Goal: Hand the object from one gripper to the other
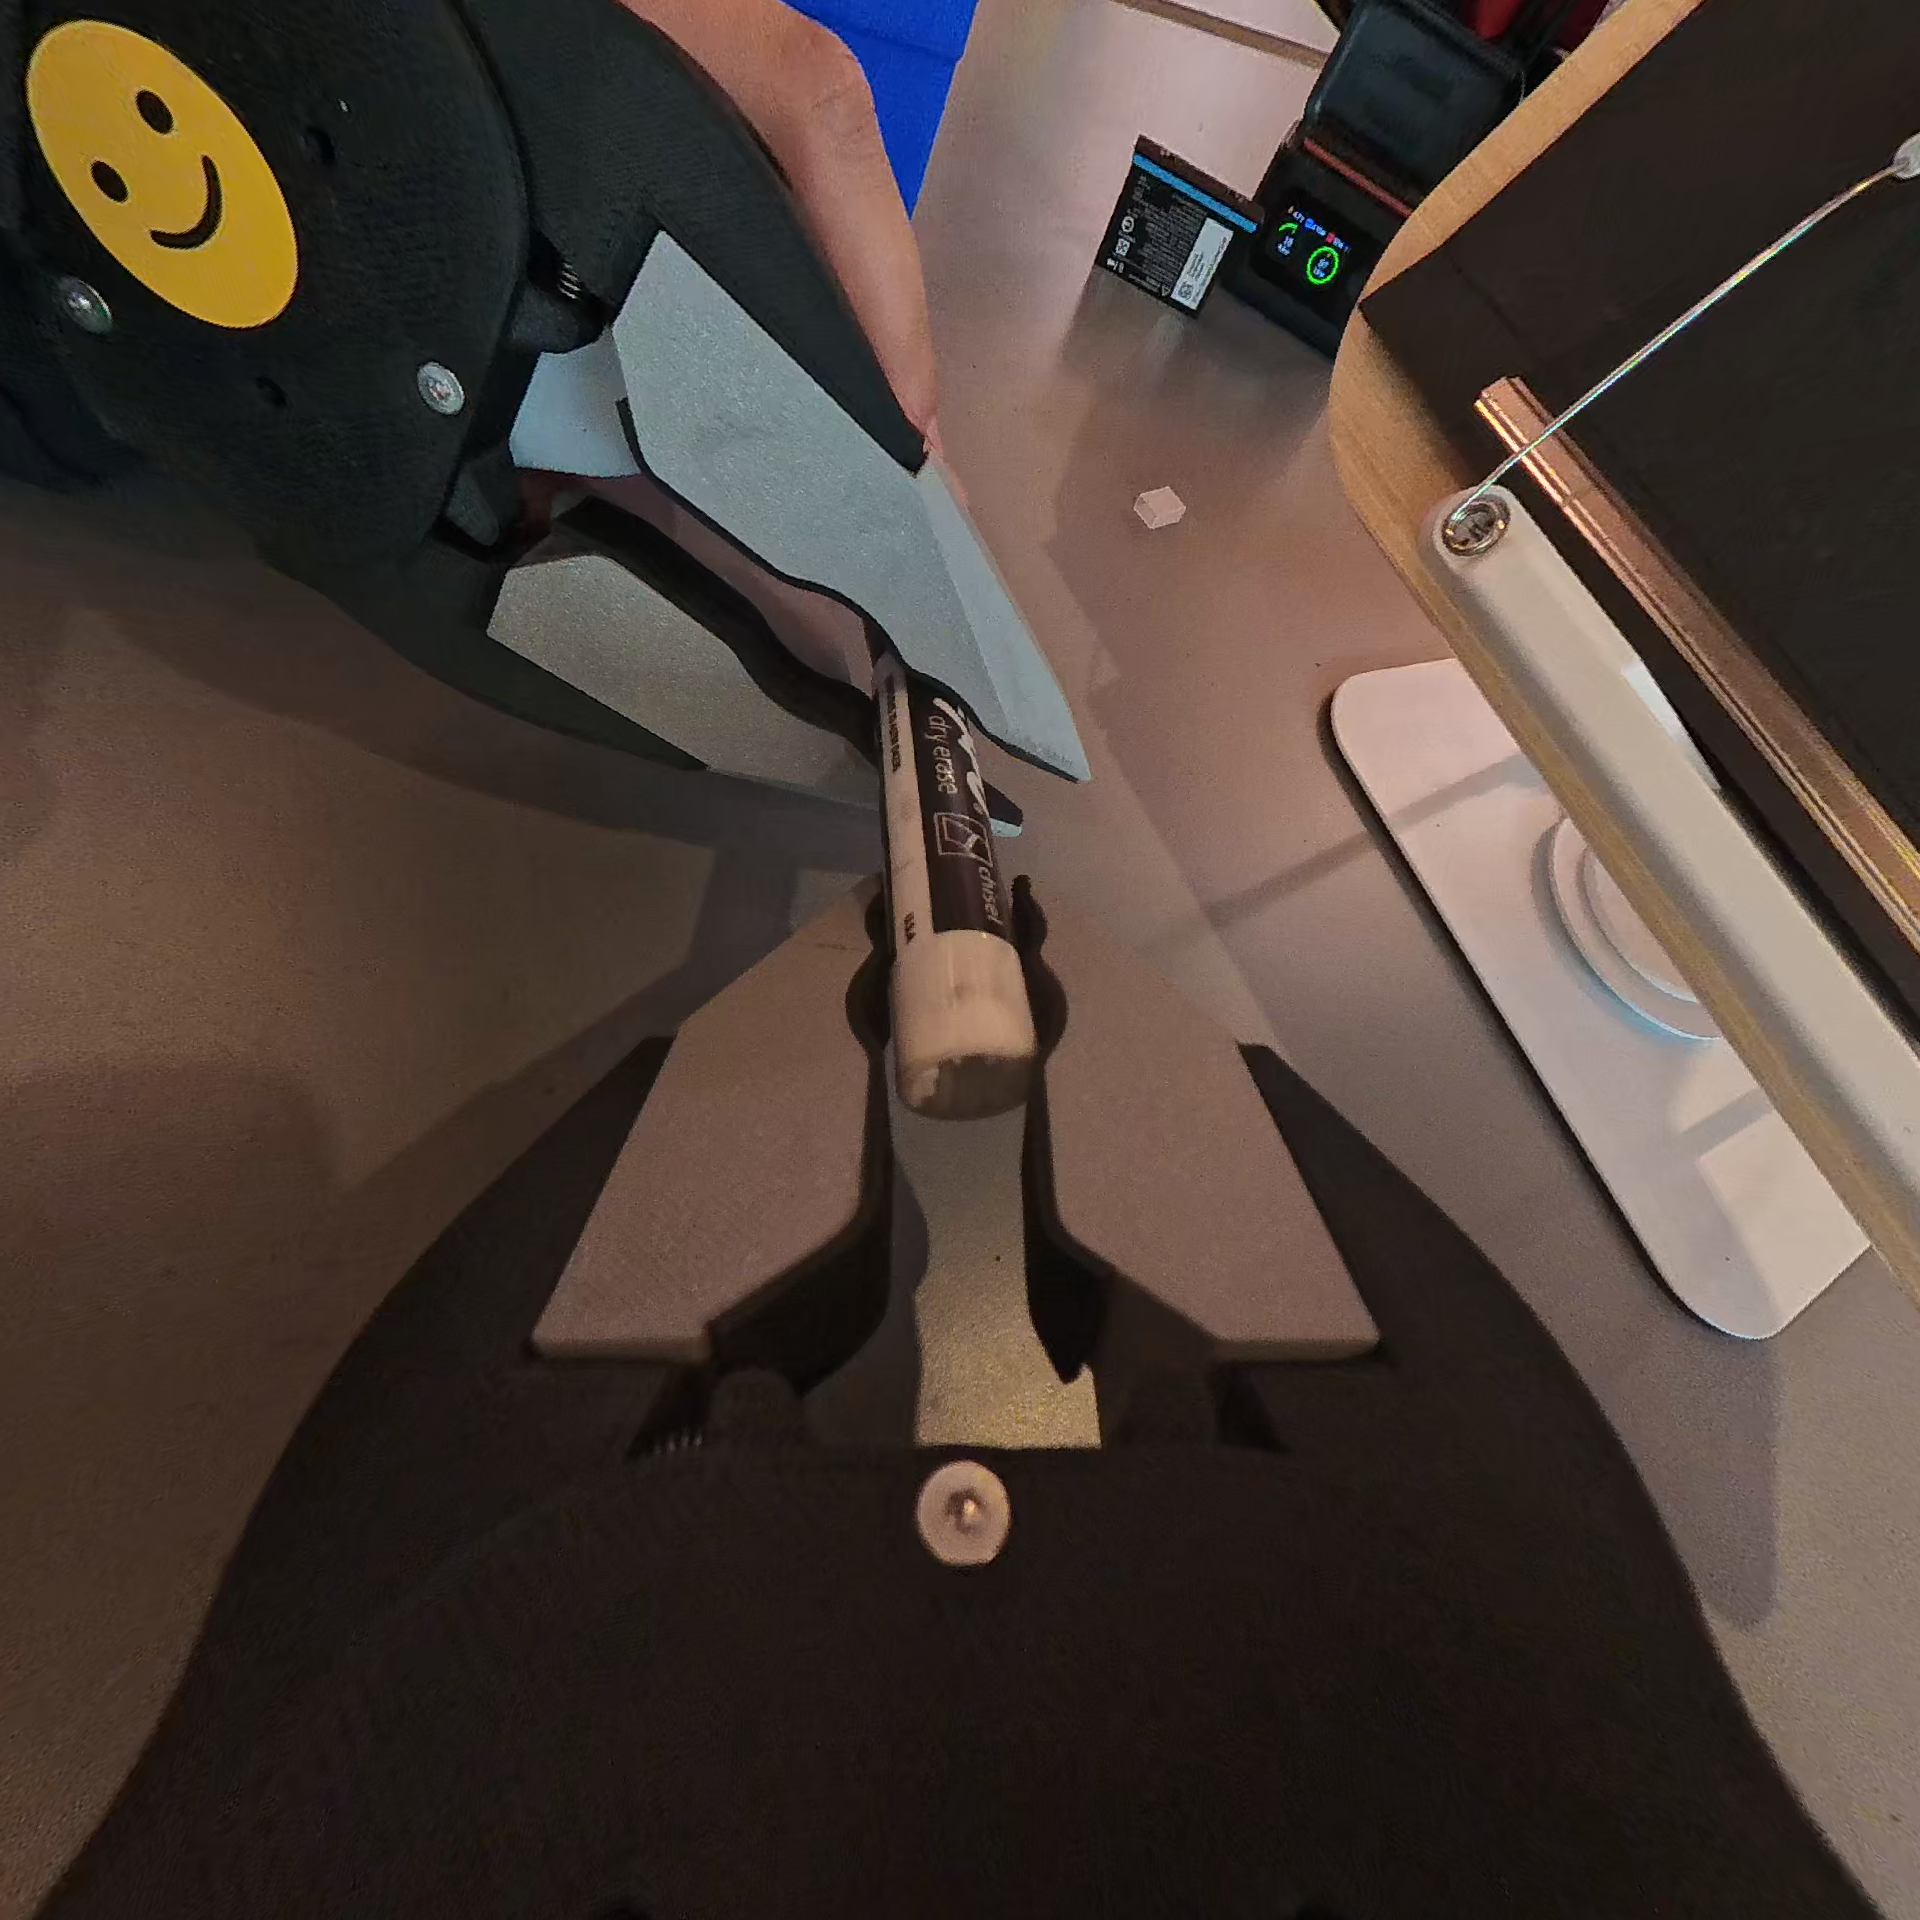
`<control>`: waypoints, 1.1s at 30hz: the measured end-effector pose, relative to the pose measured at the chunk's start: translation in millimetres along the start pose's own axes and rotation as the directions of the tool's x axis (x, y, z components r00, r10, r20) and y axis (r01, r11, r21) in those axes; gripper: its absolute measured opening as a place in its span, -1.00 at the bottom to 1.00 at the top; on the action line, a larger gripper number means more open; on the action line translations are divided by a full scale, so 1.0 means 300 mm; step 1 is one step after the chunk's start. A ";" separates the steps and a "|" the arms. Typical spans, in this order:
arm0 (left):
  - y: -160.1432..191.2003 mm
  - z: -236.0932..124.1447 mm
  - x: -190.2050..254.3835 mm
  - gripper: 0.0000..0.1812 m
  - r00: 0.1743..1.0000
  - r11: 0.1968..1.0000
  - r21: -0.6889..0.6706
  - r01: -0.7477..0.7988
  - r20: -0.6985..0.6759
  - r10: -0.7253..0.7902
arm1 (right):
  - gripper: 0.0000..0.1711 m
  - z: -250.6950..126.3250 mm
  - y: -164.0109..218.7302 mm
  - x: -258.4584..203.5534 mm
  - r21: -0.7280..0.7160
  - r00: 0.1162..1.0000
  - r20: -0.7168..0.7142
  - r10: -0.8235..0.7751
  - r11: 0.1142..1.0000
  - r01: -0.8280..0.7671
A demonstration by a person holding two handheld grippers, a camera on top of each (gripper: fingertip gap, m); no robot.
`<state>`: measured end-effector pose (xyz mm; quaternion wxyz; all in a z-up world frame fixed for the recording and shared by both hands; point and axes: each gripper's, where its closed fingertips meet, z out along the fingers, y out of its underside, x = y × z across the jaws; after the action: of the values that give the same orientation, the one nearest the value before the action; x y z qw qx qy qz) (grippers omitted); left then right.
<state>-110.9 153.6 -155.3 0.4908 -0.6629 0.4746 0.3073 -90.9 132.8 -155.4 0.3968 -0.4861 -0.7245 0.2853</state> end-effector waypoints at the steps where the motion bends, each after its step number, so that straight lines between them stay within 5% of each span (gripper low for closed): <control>1: 0.000 0.000 0.001 -0.87 1.000 1.000 0.001 0.002 -0.002 -0.002 | -0.80 0.000 0.000 0.000 0.000 1.000 -0.003 -0.007 1.000 0.007; 19: 0.020 0.003 -0.010 -0.86 1.000 0.999 -0.023 0.026 0.001 -0.026 | -0.80 -0.014 0.032 0.058 -0.066 0.993 -0.103 -0.060 0.996 0.053; 27: 0.098 0.021 -0.011 -0.86 0.997 0.988 -0.136 0.070 -0.010 -0.072 | -0.62 -0.069 -0.031 0.100 0.020 0.975 -0.200 -0.092 0.995 0.098; 33: 0.061 0.015 -0.002 -0.86 0.999 0.995 -0.092 0.042 -0.016 -0.044 | -0.60 -0.065 -0.061 0.039 0.058 0.977 -0.143 -0.158 0.984 0.167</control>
<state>-128.1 156.9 -162.8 0.4619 -0.6977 0.4500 0.3121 -85.5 137.6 -127.0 0.4846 -0.4297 -0.7222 0.2426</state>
